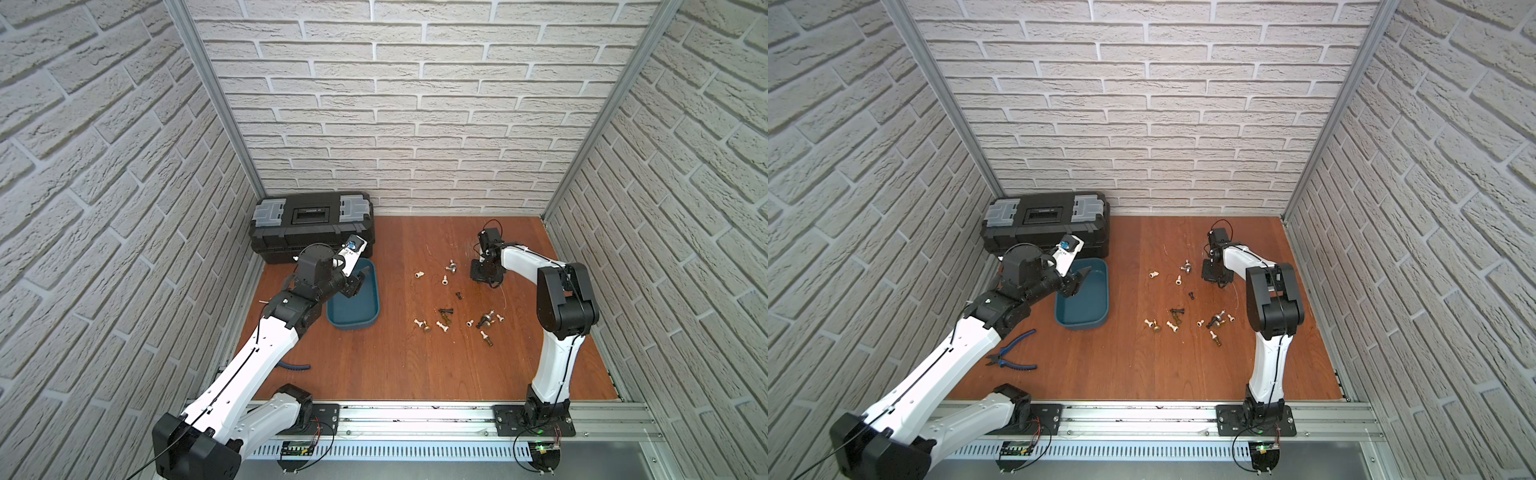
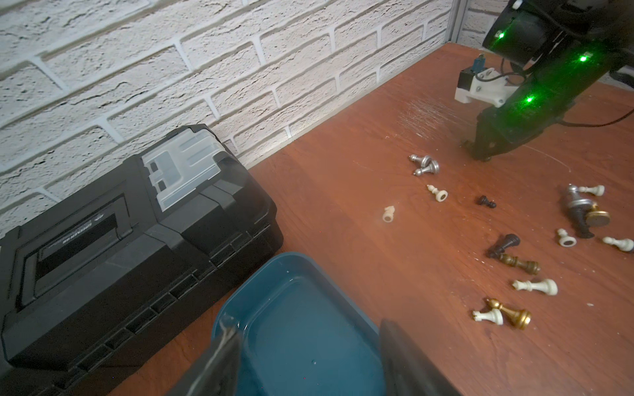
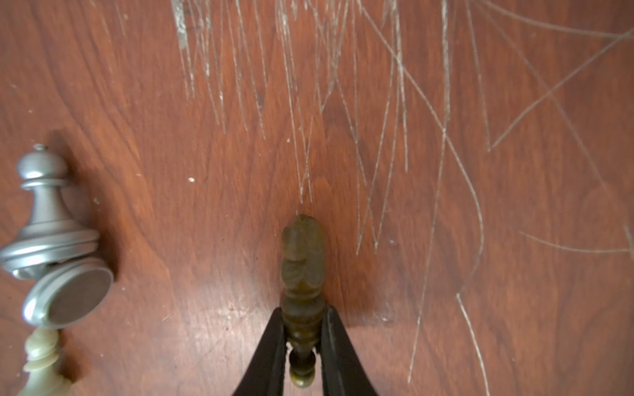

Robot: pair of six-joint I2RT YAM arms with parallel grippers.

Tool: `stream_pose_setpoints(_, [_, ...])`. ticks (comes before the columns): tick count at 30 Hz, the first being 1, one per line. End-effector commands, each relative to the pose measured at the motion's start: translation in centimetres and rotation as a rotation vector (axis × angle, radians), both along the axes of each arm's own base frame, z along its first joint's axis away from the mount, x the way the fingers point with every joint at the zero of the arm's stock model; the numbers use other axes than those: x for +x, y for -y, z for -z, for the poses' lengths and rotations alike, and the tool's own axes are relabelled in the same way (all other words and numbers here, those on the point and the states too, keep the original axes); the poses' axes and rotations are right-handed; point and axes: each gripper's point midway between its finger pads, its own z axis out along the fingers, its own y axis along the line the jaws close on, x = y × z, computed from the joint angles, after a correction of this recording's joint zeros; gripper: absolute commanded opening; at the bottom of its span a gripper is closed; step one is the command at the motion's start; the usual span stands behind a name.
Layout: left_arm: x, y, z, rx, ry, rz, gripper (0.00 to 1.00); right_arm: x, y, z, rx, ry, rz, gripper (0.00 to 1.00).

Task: Put the chess pieces into the storage box
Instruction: Pick up the chess piece at the center of the board, then place the chess piece in the storage box.

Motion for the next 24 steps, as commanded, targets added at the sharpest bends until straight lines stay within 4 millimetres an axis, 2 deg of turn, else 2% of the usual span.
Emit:
stream_pose_setpoints(1, [-0.3,-0.6,-1.0,-0.023,0.042,-0.035,0.68,-0.4,-0.7,-0.5,0.019,-0.008,-0.023,0.19])
stream_pose_setpoints(3, [-0.6,-1.0,-1.3,-0.030,0.057,-0.048,0.68,-0.8,-0.7,-0.6,0.024,-0.007,-0.022,0.13])
stream_pose_setpoints(4, [-0.8,-1.2,-1.5,-0.033,0.068,-0.056,0.68,-0.7,-0.7,-1.9,0.027,0.024,-0.020,0.12])
stream_pose_setpoints(9, [-1.3,-2.6,-2.5,-0.045,0.132,-0.118,0.68,-1.6,-1.0,-3.7,0.049,0.051,-0.021,0.11])
stream_pose_setpoints(16, [-0.9,-4.3,-4.3,-0.062,0.186,-0.209,0.69,-2.9,-3.6,-7.1,0.078,0.097,-0.087,0.10])
stream_pose_setpoints(18, [-0.8,-4.9,-4.4,-0.066,0.176,-0.245,0.69,-3.3,-5.1,-8.3,0.094,0.109,-0.127,0.10])
stream_pose_setpoints(21, [-0.7,-6.3,-4.3,-0.082,0.140,-0.330,0.69,-4.1,-8.9,-10.4,0.120,0.139,-0.214,0.10])
stream_pose_setpoints(24, [-0.9,-8.1,-4.0,-0.111,0.093,-0.428,0.68,-5.3,-14.5,-12.0,0.195,0.163,-0.327,0.10])
